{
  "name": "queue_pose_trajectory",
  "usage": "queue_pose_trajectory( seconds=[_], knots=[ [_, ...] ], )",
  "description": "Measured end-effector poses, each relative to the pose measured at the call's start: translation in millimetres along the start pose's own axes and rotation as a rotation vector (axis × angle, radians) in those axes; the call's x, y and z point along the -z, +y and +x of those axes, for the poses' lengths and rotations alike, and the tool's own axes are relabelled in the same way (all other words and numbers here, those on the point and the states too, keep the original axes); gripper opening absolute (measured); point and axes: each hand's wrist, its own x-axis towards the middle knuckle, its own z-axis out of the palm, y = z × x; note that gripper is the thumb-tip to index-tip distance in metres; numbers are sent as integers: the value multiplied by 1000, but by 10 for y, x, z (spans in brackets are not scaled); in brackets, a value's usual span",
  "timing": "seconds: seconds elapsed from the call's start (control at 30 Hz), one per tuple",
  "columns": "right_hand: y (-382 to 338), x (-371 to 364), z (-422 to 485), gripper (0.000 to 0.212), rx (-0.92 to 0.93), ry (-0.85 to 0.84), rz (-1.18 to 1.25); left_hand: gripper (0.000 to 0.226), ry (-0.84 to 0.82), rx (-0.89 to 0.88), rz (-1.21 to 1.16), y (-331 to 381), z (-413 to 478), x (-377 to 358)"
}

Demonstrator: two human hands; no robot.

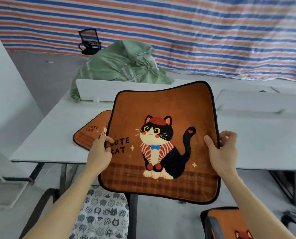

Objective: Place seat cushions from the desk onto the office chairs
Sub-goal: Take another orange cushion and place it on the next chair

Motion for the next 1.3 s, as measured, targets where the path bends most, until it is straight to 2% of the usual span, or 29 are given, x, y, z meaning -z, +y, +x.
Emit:
queue_pose_trajectory(
  seconds=[0.13, 0.33, 0.43, 0.57, 0.7, 0.87, 0.97, 1.07, 1.2, 1.3],
  knots=[
    [41, 885, -198, 40, 15, 159, -25, 34, -199, -117, -51, 498, -144, -366],
    [423, 2396, -696, 13, 132, 385, -296, 57, -578, -228, -106, 1666, -558, -1125],
    [696, 3302, -1112, 13, 100, 497, -420, 62, -671, -323, -112, 2315, -1079, -1628],
    [942, 4644, -1994, 15, -32, 671, -547, 61, -809, -466, -186, 3116, -2188, -2376],
    [1032, 5681, -2871, 19, -127, 810, -590, 54, -901, -457, -283, 3737, -3436, -2879],
    [1144, 6663, -3863, 18, -164, 965, -670, 46, -1002, -235, -454, 4388, -4760, -3248],
    [1151, 7079, -4103, 18, -176, 1018, -684, 38, -1027, -163, -523, 4705, -5233, -3351],
    [1197, 7512, -4235, 21, -217, 1064, -693, 9, -1072, -189, -551, 5104, -5708, -3433],
    [1363, 8075, -4186, 22, -263, 1105, -677, 12, -1058, -248, -547, 5658, -6080, -3657],
    [1515, 8521, -3993, 21, -279, 1140, -617, 5, -1019, -315, -562, 6091, -6212, -3974]
  ],
)
